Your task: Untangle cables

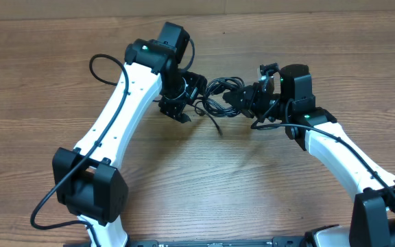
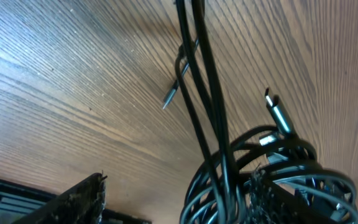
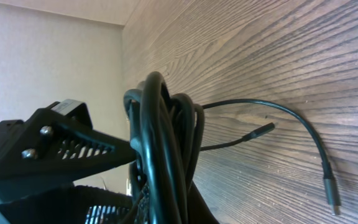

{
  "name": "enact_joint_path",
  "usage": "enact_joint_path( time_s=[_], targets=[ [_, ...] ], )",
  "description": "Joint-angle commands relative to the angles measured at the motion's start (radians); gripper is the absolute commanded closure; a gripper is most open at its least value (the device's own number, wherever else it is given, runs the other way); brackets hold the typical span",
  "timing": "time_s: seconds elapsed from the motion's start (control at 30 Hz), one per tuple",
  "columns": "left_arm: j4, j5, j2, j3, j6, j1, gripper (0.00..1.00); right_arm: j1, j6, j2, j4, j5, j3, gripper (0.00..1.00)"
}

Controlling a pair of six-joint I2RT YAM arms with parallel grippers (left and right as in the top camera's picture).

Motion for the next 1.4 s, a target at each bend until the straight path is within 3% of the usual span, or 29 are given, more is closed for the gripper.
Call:
enact_joint_path(
  time_s=[0.0, 0.03, 0.07, 0.1, 0.3, 0.43, 0.9, 1.17, 1.37],
  targets=[
    [0.021, -0.032, 0.058, 0.014, -0.058, -0.017, 0.27, 0.002, 0.006, -0.029, 0.014, -0.04, 0.01, 0.96],
    [0.027, -0.03, 0.064, 0.014, -0.062, -0.019, 0.33, 0.002, 0.008, -0.029, 0.014, -0.041, 0.01, 0.96],
    [0.037, -0.004, 0.086, 0.014, -0.065, -0.025, 0.48, 0.003, 0.008, -0.029, 0.015, -0.04, 0.01, 0.96],
    [0.043, 0.015, 0.097, 0.014, -0.065, -0.028, 0.53, 0.003, 0.008, -0.029, 0.015, -0.04, 0.01, 0.96],
    [0.089, 0.08, 0.147, 0.014, -0.064, -0.051, 0.65, 0.003, 0.009, -0.029, 0.012, -0.036, 0.01, 0.96],
    [0.089, 0.092, 0.152, 0.014, -0.056, -0.055, 0.95, 0.003, 0.009, -0.029, 0.011, -0.035, 0.01, 0.96],
    [0.087, 0.123, 0.152, 0.015, 0.167, 0.012, 0.96, 0.003, -0.013, -0.029, -0.076, 0.075, 0.01, 0.96],
    [0.088, 0.091, 0.152, 0.015, 0.169, 0.074, 0.96, 0.003, -0.175, -0.029, -0.1, -0.118, 0.01, 0.96],
    [0.088, 0.086, 0.152, 0.015, 0.173, 0.112, 0.96, 0.003, -0.218, -0.029, -0.267, 0.068, 0.01, 0.96]
  ],
)
